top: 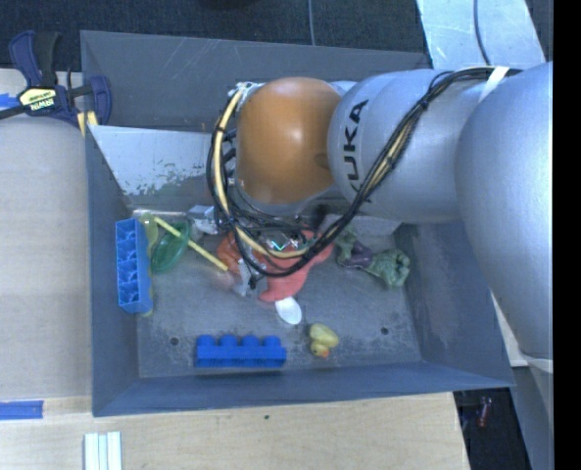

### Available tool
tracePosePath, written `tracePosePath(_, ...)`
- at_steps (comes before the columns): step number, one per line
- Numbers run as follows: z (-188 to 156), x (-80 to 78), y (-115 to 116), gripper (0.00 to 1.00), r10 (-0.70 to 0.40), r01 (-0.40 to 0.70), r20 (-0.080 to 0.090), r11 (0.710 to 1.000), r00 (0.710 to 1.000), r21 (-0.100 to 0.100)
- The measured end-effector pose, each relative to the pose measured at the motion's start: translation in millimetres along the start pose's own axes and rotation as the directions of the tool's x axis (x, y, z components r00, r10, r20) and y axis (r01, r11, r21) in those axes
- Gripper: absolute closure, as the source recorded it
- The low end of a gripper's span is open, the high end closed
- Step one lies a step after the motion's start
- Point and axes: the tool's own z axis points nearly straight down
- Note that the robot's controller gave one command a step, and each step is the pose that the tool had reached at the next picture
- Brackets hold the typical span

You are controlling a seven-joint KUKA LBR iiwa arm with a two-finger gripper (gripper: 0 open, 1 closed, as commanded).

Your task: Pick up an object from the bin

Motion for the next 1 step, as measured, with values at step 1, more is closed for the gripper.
tracePosePath(1, 0.0, 0.0, 0.0, 0.0, 0.0, 0.0, 0.0, 1.0, 1.0, 0.0)
